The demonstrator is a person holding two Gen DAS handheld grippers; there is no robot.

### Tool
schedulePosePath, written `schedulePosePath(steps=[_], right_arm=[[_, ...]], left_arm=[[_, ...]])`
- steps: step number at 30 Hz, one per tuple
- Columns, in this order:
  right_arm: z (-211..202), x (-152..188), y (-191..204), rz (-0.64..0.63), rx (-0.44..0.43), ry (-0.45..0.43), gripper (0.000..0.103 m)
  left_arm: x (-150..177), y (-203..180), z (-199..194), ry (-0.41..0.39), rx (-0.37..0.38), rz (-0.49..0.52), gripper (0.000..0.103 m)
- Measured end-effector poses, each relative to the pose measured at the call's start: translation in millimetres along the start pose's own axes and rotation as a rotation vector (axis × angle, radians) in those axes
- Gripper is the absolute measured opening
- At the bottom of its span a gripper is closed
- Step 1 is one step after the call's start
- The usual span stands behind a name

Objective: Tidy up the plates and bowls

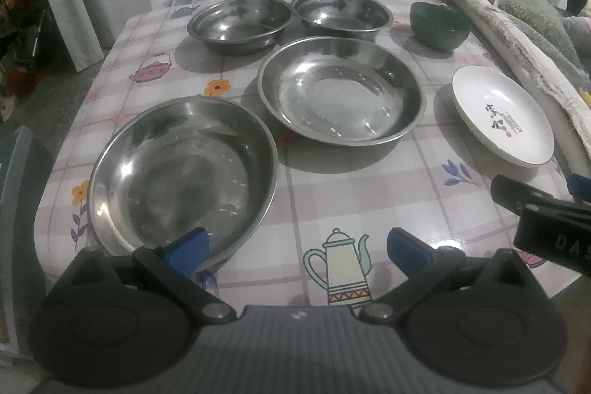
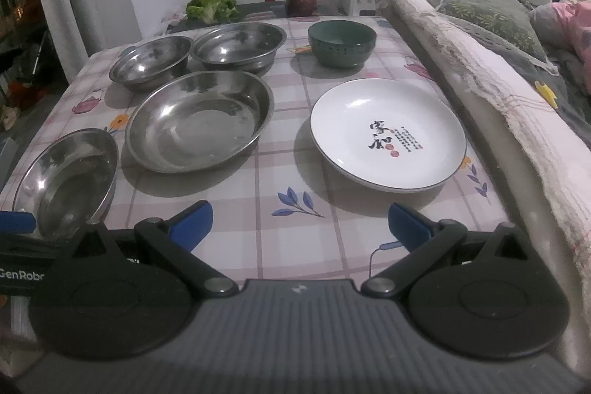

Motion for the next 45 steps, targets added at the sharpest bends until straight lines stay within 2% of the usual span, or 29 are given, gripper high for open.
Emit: schedulePosePath(steps=[18,45], right_arm=[[-15,-2,2,-0.009,0.005,-0.03,0.102],[-16,-4,4,-0.013,0.008,-0.031,0.102]], left_arm=[[2,0,-14,-0.034,0.006,-0.006,0.103],[1,5,-14,-0.034,0.006,-0.015,0.103]])
Point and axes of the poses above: each gripper's, at about its wrist camera, not at the fingertips, and z roughly the way its jaws point, y to its left, x to its underside, the point moved 5 cm from there along z, roughly the way its jaws point, and after that the axes turned 15 degrees about -z, right-handed, at the moved point
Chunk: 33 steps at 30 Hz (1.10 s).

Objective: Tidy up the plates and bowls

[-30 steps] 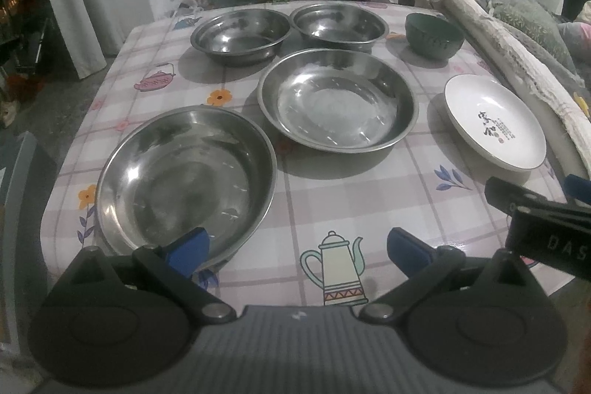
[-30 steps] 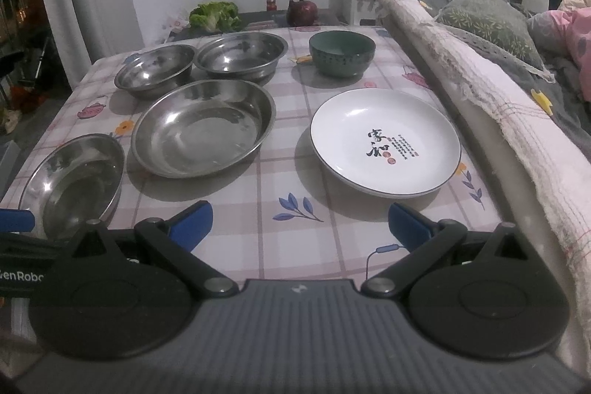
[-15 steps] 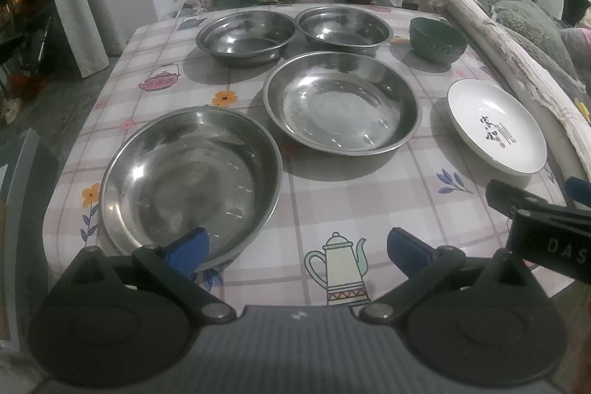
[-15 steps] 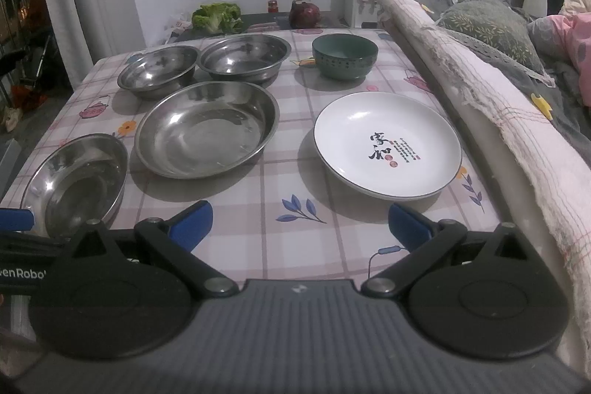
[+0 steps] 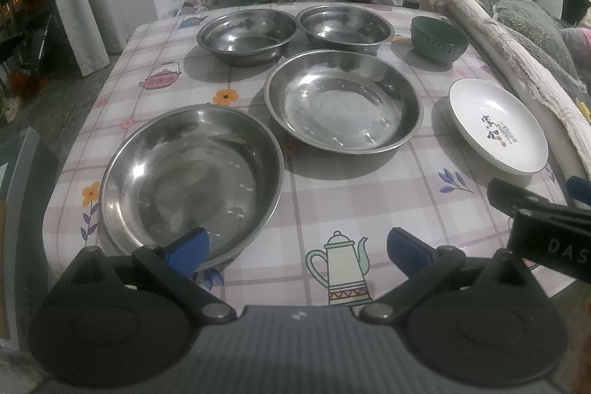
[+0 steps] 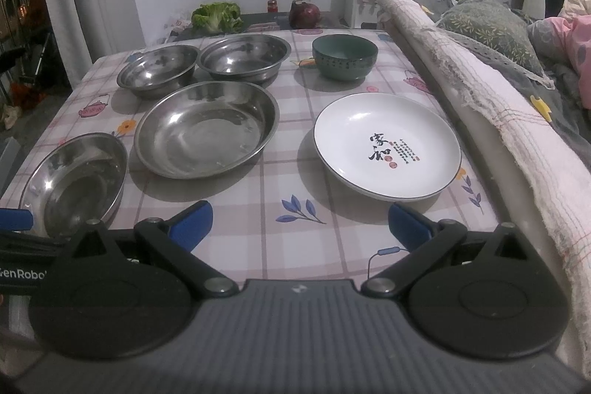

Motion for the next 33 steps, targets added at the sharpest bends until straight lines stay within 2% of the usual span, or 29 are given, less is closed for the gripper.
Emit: schedulePosePath(steps=[25,29,33], right_arm=[[-2,1,3,-0.012,0.007,0.002,0.102],[-6,1,2,-0.023,0.015,-0.01,0.102],[-22,-6,5,-0.049,0.027,-0.082,0.102]], left_arm=[[1,4,1,-0.008,-0.01,-0.005,0.103],[-2,7,-6,-0.05,-0.017,0.017,0.103],[-11,17,-17,-0.124,-0.043,0.035,0.103]])
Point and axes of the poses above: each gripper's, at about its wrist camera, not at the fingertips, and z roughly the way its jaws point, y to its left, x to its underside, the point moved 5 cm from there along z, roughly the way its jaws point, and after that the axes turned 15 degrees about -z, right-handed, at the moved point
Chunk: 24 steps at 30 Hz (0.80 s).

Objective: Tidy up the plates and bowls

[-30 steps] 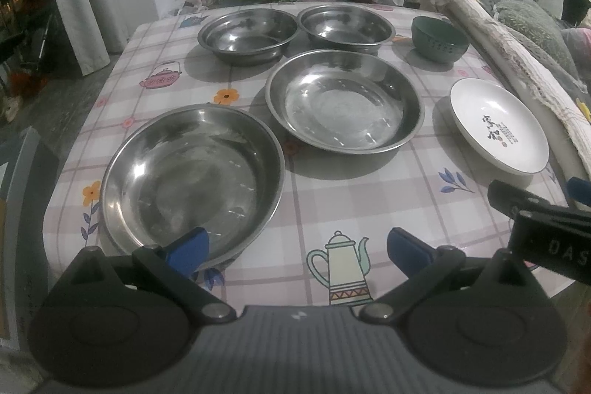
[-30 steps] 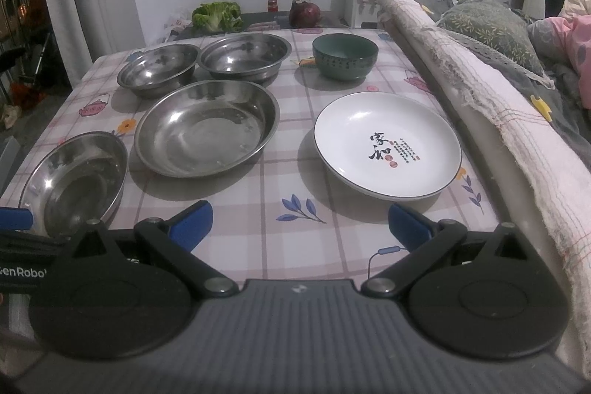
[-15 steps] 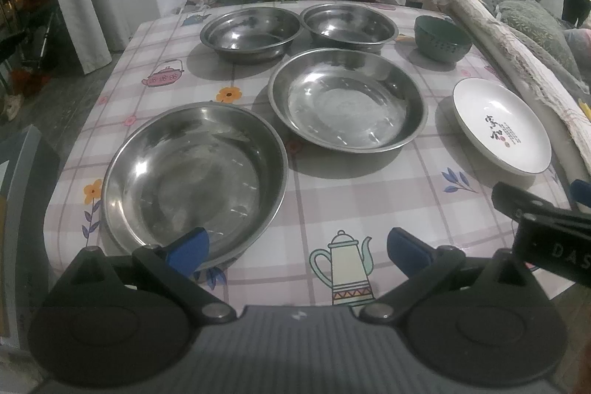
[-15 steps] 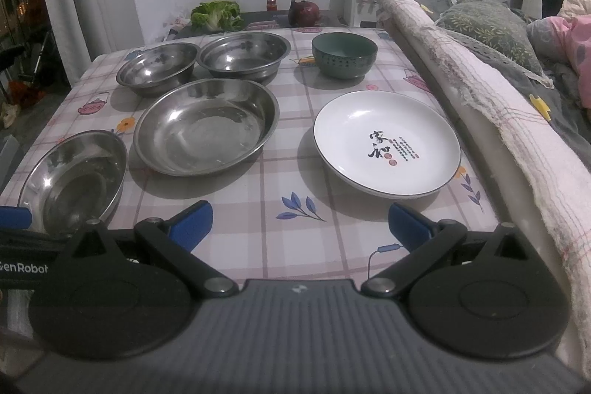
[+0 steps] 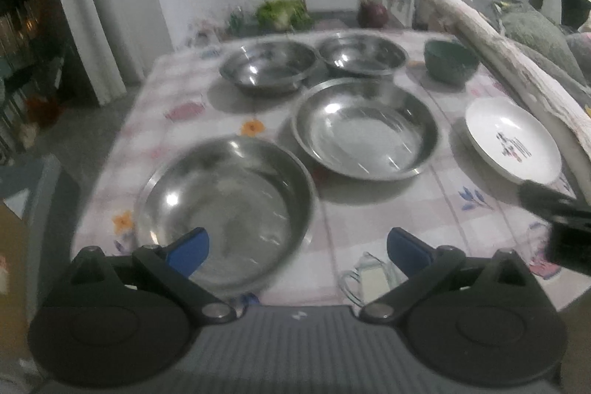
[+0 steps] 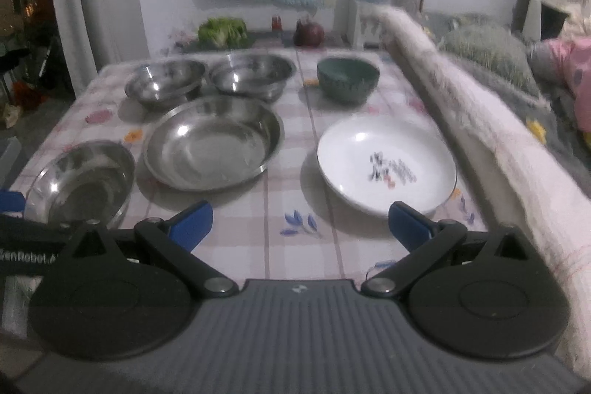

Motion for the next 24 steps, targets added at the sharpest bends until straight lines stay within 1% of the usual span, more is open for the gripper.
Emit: schedulePosePath(steps=[2,7,11,15,17,20,24], right_arm=[[-10,-2,1,-0.025,0.01,-0.039,0.102],[-27,-10,13,-0.066,-0.023,-0.058,0.102],[-37,-21,23,-0.072,-0.041,-0.099,0.102],[-37,-41,31,-0.057,-0.102,-0.146,0.102],[-32,-57,33,-0.057,-0.137,-0.167,0.102],[-20,-84,37,-0.07,-0.165,-0.197,0.102],[11,-122,43,-0.081,-0.238,-0.227,0.102]], left_arm=[[-5,7,-3,-0.016,-0.006,-0.005,0.103],[-16,29,-8,-0.048,-0.016,0.0,0.103],[-26,45,-11,-0.057,-0.008,-0.001,0.103],[-44,58,-5,-0.053,-0.011,-0.007,0.103],[-58,64,1,-0.066,0.004,-0.018,0.103],[-80,72,13,-0.089,0.058,-0.059,0.103],[-109,78,41,-0.103,0.116,-0.101,0.103]])
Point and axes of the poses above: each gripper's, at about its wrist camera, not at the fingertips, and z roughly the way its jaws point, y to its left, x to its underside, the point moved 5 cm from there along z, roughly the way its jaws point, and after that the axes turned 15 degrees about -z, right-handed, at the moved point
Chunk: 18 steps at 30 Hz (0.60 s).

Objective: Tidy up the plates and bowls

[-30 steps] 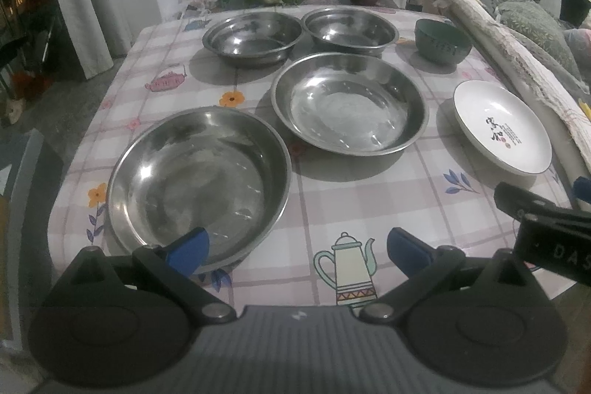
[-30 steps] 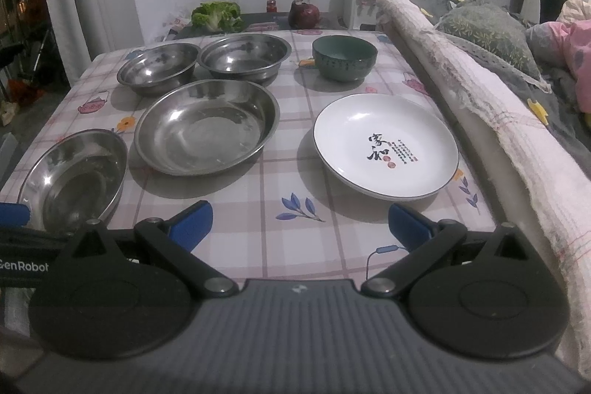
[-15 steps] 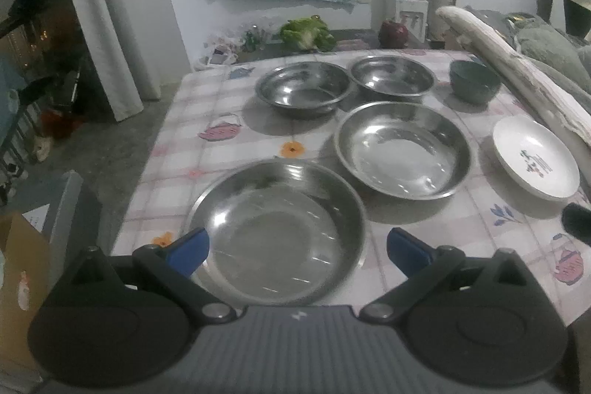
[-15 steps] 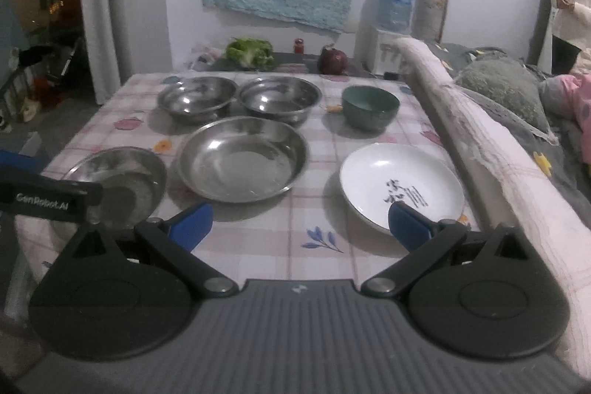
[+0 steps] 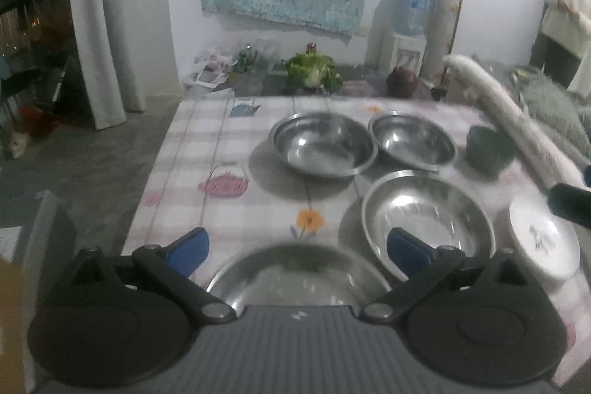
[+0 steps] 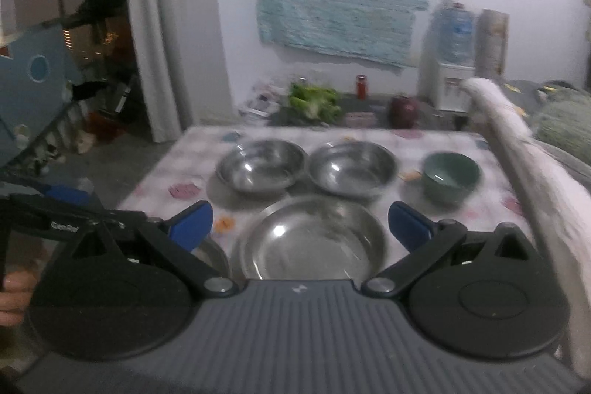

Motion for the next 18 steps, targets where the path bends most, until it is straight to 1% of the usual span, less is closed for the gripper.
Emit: schedulePosePath(steps=[3,4,7,9,10,11,12,14,15,16,17,18], right_arm=[[37,-23,-4,-0.047,-0.019,-0.004,0.101],[55,-32,-6,-0.073,-0.02,-0.002,0.098],[107,-56,-9,-0.145,-0.042,0.012,0.09],[148,-73,-12,-0.189,-0.073,0.026,0.083],[169,-79,-14,-0.204,-0.088,0.037,0.077],[188,-85,-17,-0.211,-0.098,0.049,0.072],[211,-91,-20,-0.213,-0.113,0.067,0.068],[255,-98,-27,-0.213,-0.137,0.109,0.053],[274,-99,-28,-0.213,-0.151,0.137,0.052],[293,-98,-30,-0.212,-0.169,0.162,0.049],[310,-97,-31,-0.215,-0.186,0.186,0.044],[326,-94,-31,-0.221,-0.2,0.207,0.042]], left_arm=[[-19,4,31,-0.007,0.01,-0.016,0.103],[-25,6,42,-0.011,0.015,-0.017,0.103],[-47,4,77,-0.017,0.018,-0.009,0.098],[-62,2,104,0.0,0.044,-0.011,0.095],[-68,1,117,0.015,0.058,-0.021,0.093],[-74,1,132,0.042,0.068,-0.037,0.087],[-79,0,146,0.069,0.072,-0.048,0.079],[-86,-2,173,0.117,0.062,-0.049,0.07],[-87,-3,186,0.145,0.043,-0.043,0.063],[-85,-3,197,0.168,0.025,-0.038,0.06],[-85,-4,208,0.19,0.015,-0.028,0.053],[-84,-5,219,0.211,0.003,-0.013,0.047]])
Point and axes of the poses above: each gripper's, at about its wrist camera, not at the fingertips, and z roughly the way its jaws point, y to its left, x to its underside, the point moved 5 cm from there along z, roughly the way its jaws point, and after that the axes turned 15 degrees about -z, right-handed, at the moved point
